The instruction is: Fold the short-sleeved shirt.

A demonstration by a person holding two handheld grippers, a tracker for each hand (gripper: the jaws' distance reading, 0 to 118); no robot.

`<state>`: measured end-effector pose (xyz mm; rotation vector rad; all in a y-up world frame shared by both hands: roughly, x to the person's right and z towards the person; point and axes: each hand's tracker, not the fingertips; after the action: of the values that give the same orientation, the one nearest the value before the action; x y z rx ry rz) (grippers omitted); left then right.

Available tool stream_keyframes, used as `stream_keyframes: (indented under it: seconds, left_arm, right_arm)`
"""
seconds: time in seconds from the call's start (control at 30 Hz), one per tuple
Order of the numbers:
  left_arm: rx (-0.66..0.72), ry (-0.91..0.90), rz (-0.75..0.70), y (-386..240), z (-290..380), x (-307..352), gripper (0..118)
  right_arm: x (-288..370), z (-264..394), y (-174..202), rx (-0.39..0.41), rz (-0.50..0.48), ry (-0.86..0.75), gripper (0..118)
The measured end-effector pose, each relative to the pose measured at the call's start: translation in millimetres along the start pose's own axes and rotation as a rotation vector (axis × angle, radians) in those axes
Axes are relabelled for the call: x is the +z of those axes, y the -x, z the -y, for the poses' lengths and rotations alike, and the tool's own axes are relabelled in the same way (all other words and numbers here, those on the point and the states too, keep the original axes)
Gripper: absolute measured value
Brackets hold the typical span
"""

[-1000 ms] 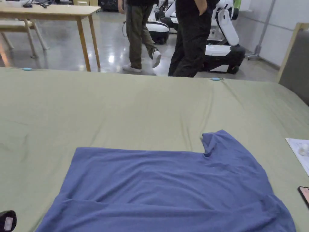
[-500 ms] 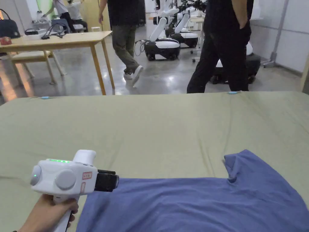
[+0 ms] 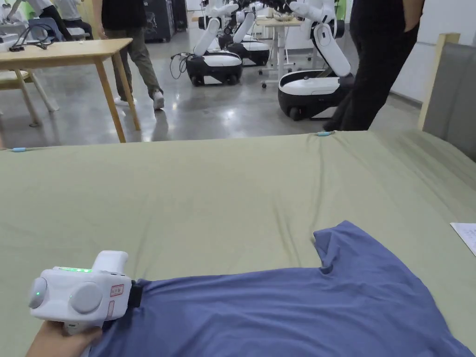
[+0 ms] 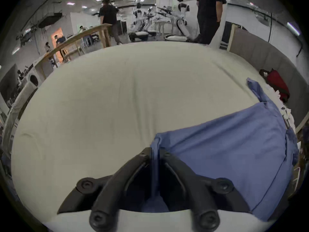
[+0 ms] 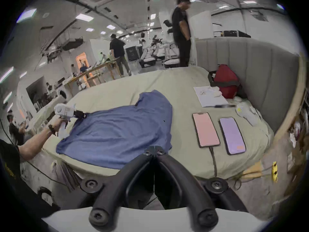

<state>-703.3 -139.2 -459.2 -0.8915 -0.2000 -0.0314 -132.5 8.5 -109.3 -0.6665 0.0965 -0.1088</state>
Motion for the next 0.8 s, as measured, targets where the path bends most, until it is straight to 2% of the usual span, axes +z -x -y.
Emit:
stream_keyframes:
  seconds: [0.07, 0.13, 0.23, 0.33, 0.37, 0.4, 0.43, 0.47, 0.5, 0.6, 0.8]
  left_arm:
    - [-0.019, 0.001, -0.04, -4.2, 3.3, -0.1, 7]
    - [-0.034, -0.016, -0.046, -2.0, 1.0, 0.3, 7]
    - [-0.02, -0.018, -0.039, 1.8, -3.0, 3.5, 7]
    - [0.001, -0.023, -0.031, 0.7, -3.0, 11.4, 7]
    - [0.006, -0.024, -0.026, 0.0, -2.4, 13.4, 7]
    - [0.007, -0.024, -0.025, -0.3, -1.6, 14.6, 7]
    - [0.006, -0.022, -0.025, -0.8, -0.4, 15.5, 7]
    - [0.004, -0.022, -0.027, -1.8, 0.9, 16.8, 7]
    - [0.005, -0.02, -0.025, -2.2, 1.8, 17.4, 7]
    - [0.001, -0.011, -0.025, -1.6, 3.3, 15.5, 7]
    - [-0.028, 0.01, -0.038, -9.6, 0.8, 14.9, 7]
  right_arm:
    - [-27.2, -27.0, 1.0, 0.1, -0.011, 0.011, 0]
    - [-63.3, -54.4, 1.3, 0.159, -0.001, -0.006, 0]
    - [-149.0, -93.3, -15.3, 0.163, 0.008, 0.036, 0]
    - [-239.0, -115.5, -31.3, 0.129, 0.02, 0.138, 1]
    - [-269.1, -119.3, -38.6, 0.121, 0.006, 0.171, 6]
    - [-295.2, -124.0, -41.5, 0.122, -0.005, 0.221, 41]
    - [-314.9, -126.2, -41.8, 0.117, 0.028, 0.248, 82]
    - [-334.6, -128.0, -42.0, 0.12, 0.079, 0.295, 110]
    - [-348.1, -126.6, -43.9, 0.129, 0.112, 0.34, 115]
    - [-370.7, -127.4, -46.9, 0.134, 0.142, 0.335, 104]
    - [-391.9, -131.7, -38.7, 0.149, 0.141, 0.341, 104]
